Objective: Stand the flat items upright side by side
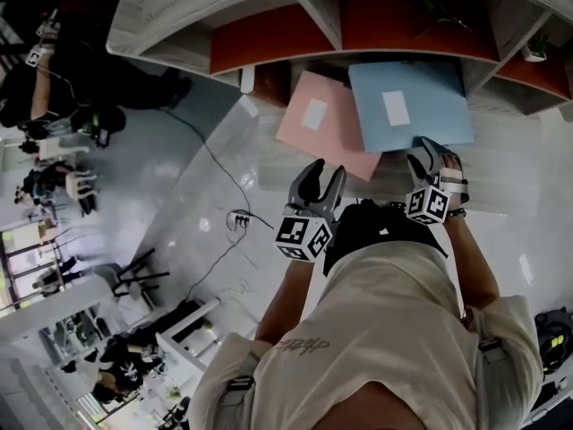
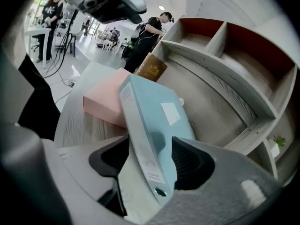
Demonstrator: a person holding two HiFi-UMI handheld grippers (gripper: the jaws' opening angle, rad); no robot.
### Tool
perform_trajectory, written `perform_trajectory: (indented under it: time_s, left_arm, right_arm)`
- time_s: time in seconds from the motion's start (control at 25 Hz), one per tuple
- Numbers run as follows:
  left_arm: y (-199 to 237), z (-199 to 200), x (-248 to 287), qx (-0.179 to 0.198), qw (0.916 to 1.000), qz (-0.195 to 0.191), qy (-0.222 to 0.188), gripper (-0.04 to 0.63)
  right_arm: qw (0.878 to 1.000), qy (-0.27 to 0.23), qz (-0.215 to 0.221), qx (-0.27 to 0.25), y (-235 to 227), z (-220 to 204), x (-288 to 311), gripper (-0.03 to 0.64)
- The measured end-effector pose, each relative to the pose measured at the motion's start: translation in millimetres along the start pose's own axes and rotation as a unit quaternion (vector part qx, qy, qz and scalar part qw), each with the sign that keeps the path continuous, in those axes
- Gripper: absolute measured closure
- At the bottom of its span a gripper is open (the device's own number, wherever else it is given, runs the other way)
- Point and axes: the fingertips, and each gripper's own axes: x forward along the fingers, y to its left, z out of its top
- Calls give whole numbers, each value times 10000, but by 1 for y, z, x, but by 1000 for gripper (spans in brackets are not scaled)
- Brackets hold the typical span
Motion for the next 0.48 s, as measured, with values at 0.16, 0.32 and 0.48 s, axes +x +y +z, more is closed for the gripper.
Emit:
perform_trajectory:
  time_s: [0.16, 0.32, 0.48]
  left_arm:
    - [4, -9, -5, -51, 9999, 75, 118, 393]
    - [3, -15, -11, -24, 9997, 91, 213, 394]
    - [4, -22, -13, -50, 9995, 81, 312, 394]
  right_arm:
    - [9989, 7, -347, -328, 0, 3, 4, 316]
    - [9973, 131, -482, -539, 4, 2, 17, 291]
    - [9952, 118, -753, -607, 4, 2, 29, 288]
